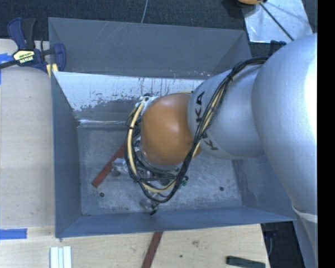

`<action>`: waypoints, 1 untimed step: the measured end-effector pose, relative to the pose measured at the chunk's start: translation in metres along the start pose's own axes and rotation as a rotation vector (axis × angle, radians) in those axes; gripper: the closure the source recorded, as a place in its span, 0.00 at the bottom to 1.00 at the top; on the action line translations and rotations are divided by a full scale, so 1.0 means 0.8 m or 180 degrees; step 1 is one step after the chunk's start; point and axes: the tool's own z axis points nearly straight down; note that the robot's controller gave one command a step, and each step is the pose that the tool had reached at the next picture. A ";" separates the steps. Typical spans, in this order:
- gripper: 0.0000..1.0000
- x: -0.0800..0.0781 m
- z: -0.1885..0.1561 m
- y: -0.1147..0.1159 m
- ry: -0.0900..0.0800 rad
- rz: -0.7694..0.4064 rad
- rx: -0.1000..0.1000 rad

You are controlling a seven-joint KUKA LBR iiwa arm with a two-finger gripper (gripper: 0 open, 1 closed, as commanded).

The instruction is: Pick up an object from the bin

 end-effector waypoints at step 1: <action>0.00 -0.072 -0.024 0.025 0.0002 -0.0162 0.0004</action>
Offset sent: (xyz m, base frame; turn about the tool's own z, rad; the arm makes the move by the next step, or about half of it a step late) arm 0.0284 0.0622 0.0442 0.0342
